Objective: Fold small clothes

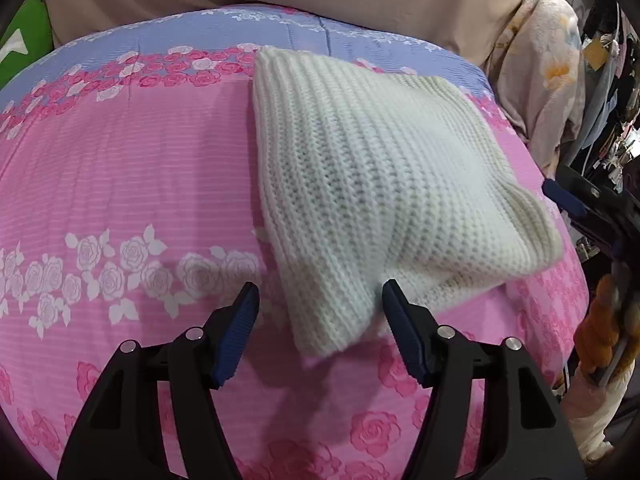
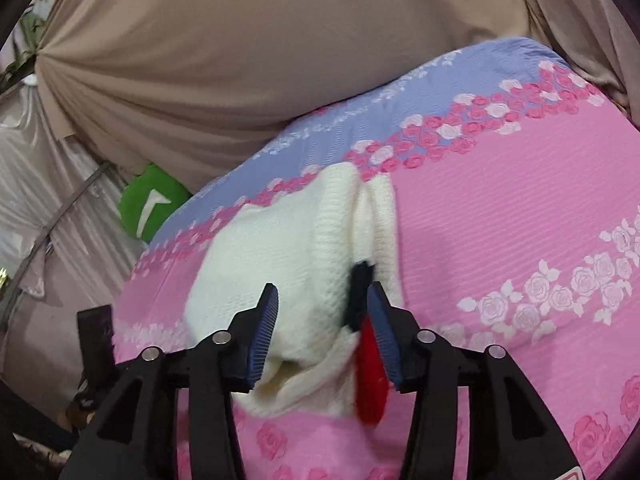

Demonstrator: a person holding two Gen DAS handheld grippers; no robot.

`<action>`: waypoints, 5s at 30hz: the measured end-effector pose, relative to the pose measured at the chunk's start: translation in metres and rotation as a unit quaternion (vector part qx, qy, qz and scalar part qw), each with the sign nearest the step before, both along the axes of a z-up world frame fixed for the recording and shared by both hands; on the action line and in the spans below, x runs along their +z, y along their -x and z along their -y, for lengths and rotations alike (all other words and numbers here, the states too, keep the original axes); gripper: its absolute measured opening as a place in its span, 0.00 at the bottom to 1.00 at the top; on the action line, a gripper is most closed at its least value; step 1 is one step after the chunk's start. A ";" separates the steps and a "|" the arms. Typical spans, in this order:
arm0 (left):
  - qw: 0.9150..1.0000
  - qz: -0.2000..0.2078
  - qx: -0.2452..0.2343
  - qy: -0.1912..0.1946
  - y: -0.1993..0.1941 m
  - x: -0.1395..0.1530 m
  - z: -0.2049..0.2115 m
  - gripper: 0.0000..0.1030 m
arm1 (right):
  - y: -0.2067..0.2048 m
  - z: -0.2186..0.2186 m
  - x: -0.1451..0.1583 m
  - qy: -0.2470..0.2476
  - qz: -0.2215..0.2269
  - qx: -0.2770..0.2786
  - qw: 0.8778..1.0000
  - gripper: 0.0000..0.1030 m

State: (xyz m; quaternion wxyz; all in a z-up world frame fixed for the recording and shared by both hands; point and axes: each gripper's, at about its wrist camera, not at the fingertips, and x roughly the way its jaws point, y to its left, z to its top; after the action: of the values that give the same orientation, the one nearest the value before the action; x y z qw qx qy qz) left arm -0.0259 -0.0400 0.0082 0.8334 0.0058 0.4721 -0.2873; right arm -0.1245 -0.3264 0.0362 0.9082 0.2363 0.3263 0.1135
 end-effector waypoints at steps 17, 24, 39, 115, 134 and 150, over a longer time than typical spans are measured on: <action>0.999 -0.013 -0.009 -0.040 0.002 -0.014 0.003 0.68 | -0.005 0.018 -0.053 0.003 -0.073 -0.014 0.997 0.10; 1.000 0.006 -0.009 -0.018 0.011 0.010 -0.005 0.67 | 0.008 0.019 -0.038 0.002 -0.052 -0.019 0.998 0.28; 0.998 0.068 -0.002 0.011 -0.021 0.045 0.053 0.72 | -0.151 0.011 -0.004 0.060 -0.054 0.040 0.996 0.14; 0.989 0.066 0.116 -0.057 -0.058 0.024 0.062 0.93 | -0.067 -0.011 -0.051 0.083 -0.102 -0.036 0.991 0.74; 0.991 0.049 0.115 -0.041 -0.083 0.010 0.080 0.96 | -0.094 -0.014 -0.057 0.068 -0.094 -0.008 0.993 0.87; 0.996 0.062 0.058 0.002 -0.079 0.038 0.071 0.40 | -0.084 -0.017 -0.032 0.054 -0.058 -0.011 0.997 0.41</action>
State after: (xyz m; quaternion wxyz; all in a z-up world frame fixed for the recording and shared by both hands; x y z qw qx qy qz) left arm 0.0530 -0.1110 0.0464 0.8761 -0.0056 0.4189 -0.2386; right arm -0.0406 -0.3099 0.0038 0.9004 0.1968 0.3814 0.0719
